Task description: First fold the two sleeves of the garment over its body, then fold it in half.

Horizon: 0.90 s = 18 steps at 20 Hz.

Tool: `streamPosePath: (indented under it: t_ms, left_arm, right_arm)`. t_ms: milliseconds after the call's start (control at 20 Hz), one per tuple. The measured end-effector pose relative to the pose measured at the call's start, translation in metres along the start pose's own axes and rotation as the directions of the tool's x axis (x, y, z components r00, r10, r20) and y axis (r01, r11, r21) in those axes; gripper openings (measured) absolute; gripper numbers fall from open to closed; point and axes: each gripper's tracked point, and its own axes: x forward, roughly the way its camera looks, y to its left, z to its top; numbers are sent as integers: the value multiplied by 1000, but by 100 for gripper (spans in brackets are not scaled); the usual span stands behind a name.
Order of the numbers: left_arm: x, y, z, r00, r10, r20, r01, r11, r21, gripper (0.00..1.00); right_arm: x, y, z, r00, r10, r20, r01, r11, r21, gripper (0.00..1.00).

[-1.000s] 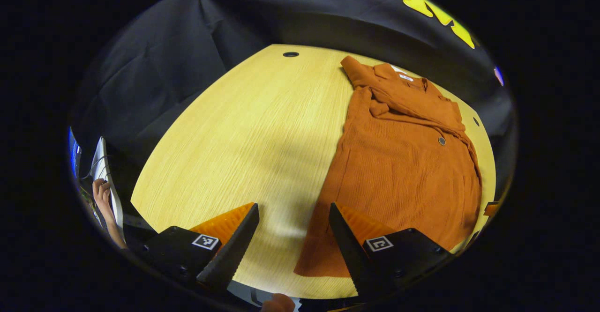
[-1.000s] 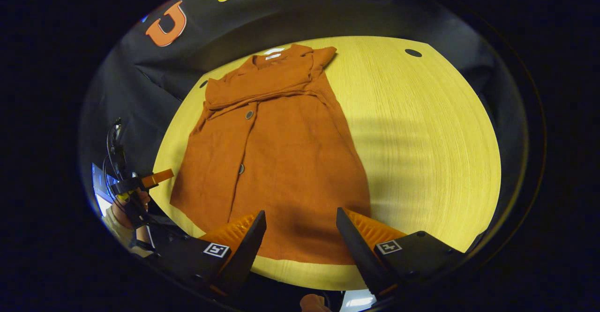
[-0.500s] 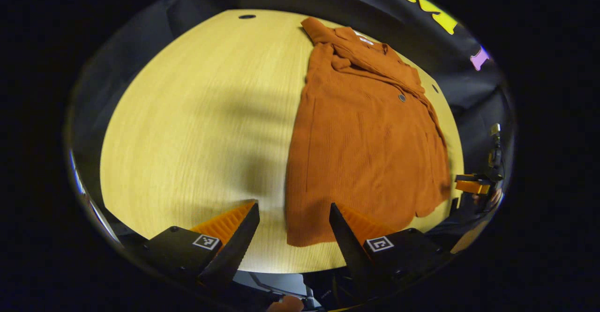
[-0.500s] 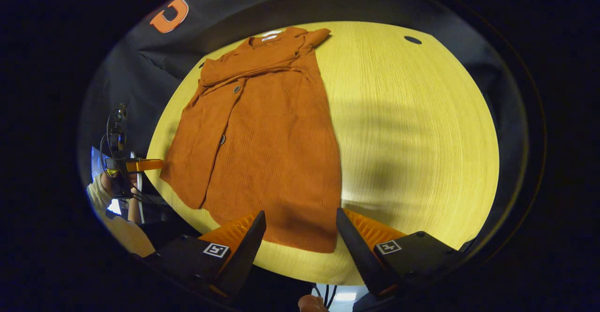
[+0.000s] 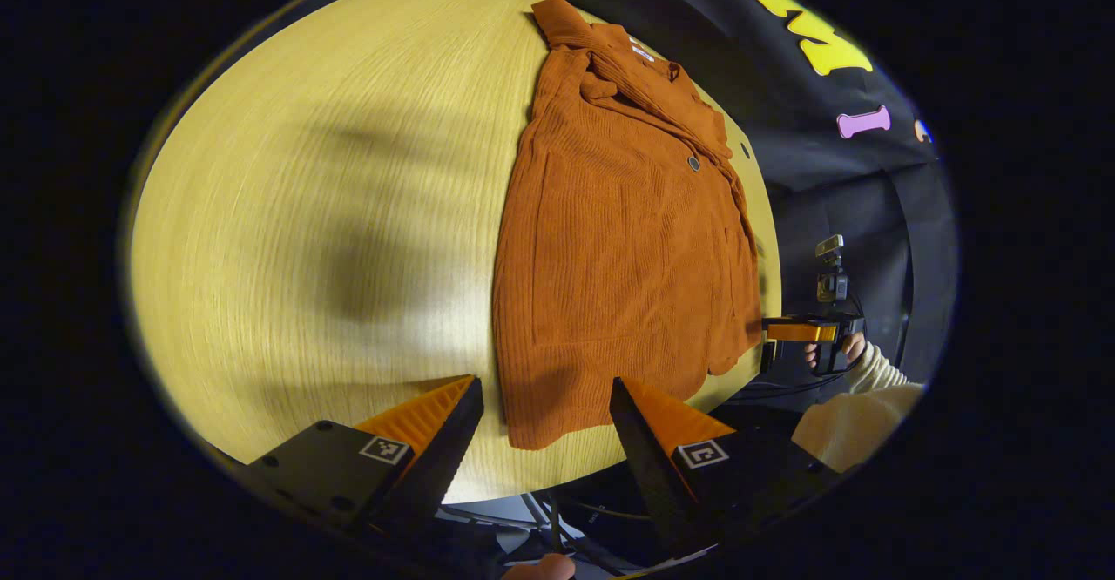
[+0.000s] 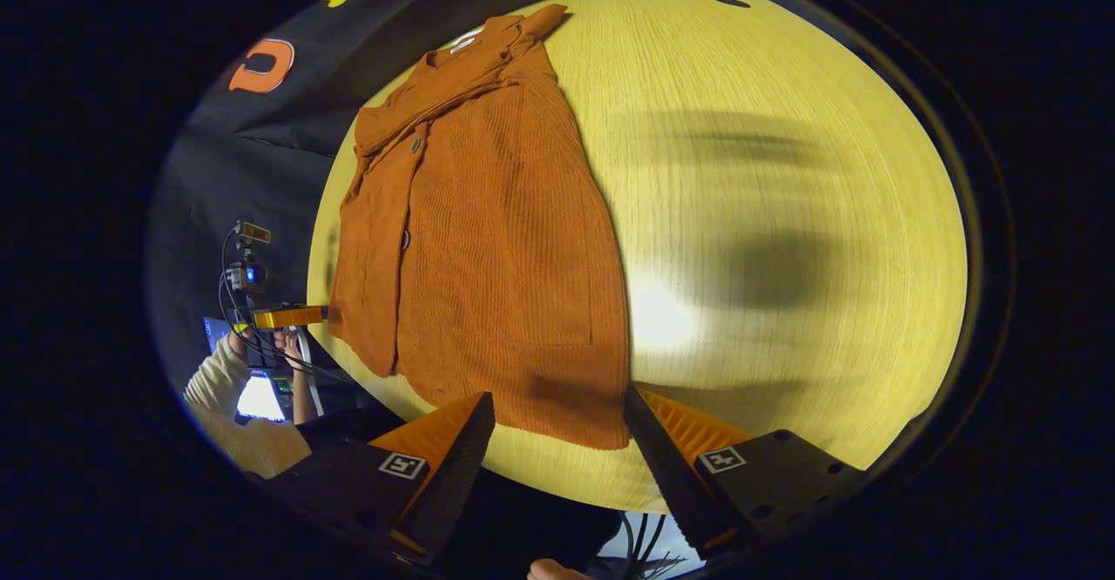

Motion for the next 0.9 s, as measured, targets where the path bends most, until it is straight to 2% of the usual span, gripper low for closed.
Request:
streamPosePath:
  t_ms: [200,250,300,500,550,650,700,750,800,850,900]
  left_arm:
    - [2,1,1,1000,6,-17,-5,1000,15,94]
    - [4,3,5,1000,18,-6,-18,1000,18,100]
    - [5,3,6,1000,15,-4,-15,1000,7,87]
    - [3,1,5,1000,16,-19,-16,1000,-1,77]
    - [2,2,2,999,17,-35,-17,1000,0,76]
    - [2,5,0,998,31,-46,-31,999,13,72]
    - [2,8,0,998,48,-42,-47,999,23,80]
    - [1,11,1,997,63,-40,-62,998,22,65]
    - [2,12,1,996,71,-44,-71,997,13,64]
    - [1,12,0,996,77,-49,-77,997,0,49]
    - [1,12,0,995,83,-55,-84,996,-12,41]
  right_arm:
    - [4,5,4,1000,5,-25,-5,1000,-5,97]
    - [6,7,6,1000,10,-28,-10,1000,-3,96]
    - [7,13,5,999,28,-34,-27,1000,4,96]
    - [13,14,10,999,23,-43,-24,1000,-18,88]
    - [10,14,11,998,24,-50,-25,1000,-16,75]
    - [12,15,10,998,30,-62,-30,1000,-3,75]
    - [15,9,8,997,8,-70,-9,1000,-11,75]
    - [15,6,7,997,-1,-74,-1,1000,-21,75]
    - [17,3,7,998,-10,-69,8,1000,-29,81]
    - [15,-5,7,997,-32,-66,30,999,-26,62]
    - [18,-6,11,997,-32,-65,31,999,-3,38]
